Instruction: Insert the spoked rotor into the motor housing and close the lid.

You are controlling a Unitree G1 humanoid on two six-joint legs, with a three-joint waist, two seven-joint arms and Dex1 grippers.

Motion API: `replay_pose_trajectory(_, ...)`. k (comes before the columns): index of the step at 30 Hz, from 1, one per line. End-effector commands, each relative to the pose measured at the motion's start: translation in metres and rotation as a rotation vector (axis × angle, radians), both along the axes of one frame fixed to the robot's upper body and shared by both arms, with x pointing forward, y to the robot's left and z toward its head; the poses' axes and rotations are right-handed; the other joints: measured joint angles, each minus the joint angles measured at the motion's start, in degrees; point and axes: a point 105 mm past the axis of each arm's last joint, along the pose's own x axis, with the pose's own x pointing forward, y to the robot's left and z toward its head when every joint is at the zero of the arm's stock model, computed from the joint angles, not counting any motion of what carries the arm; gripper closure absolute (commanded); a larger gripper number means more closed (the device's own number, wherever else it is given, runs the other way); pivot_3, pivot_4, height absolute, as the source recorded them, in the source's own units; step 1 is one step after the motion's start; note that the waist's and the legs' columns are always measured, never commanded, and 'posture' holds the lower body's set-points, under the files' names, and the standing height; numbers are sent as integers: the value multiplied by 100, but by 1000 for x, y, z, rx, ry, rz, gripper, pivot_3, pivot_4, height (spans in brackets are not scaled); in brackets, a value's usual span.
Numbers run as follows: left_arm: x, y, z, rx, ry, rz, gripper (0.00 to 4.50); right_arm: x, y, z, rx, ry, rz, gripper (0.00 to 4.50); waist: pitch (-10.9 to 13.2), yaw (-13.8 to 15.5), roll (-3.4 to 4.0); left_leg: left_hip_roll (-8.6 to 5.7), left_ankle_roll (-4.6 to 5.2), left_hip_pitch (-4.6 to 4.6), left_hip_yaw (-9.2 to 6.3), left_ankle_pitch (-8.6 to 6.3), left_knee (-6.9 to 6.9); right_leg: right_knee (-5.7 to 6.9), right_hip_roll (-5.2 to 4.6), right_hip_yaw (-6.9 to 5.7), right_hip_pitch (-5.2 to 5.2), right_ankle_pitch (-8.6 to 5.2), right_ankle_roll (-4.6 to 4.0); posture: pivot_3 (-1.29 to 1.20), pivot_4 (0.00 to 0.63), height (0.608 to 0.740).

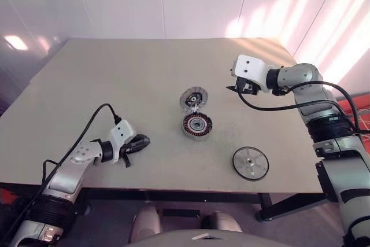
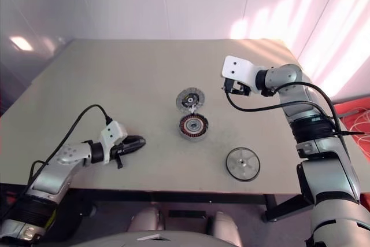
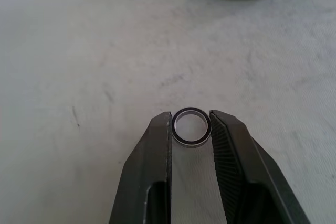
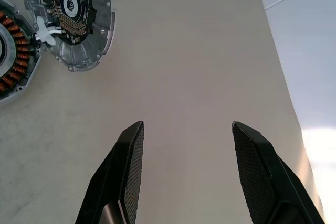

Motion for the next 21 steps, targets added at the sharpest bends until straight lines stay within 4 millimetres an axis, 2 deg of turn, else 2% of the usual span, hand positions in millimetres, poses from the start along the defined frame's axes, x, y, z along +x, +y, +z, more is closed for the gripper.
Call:
replay_pose_trajectory(1,11,-3,19,-99,-35,38,3727,3,5,17,6,-60,17,1469,0,2,0,0,1,-4,0,-1,0,-2,0,0,-3,0,0,0,0,740)
replay_pose_trajectory(5,17,-12,24,-181,-15,39,3727,3,6,17,4,-60,19,1469,0,3,0,0,4,-23,0,-2,0,-6,0,-1,-17,0,0,0,0,740)
replay_pose_trajectory(15,41,-56,47,-314,88,-109,3727,4,1,17,2,-66,6,1469,0,12,-1,-1,4,-29,2,0,2,-4,0,-2,-21,1,-1,0,0,740)
replay_pose_trajectory(21,54,-86,48,-295,98,-220,3727,0,-3,18,7,-66,-4,1469,0,23,-1,-3,8,-38,2,-1,2,-8,-1,-2,-25,1,-1,0,0,740)
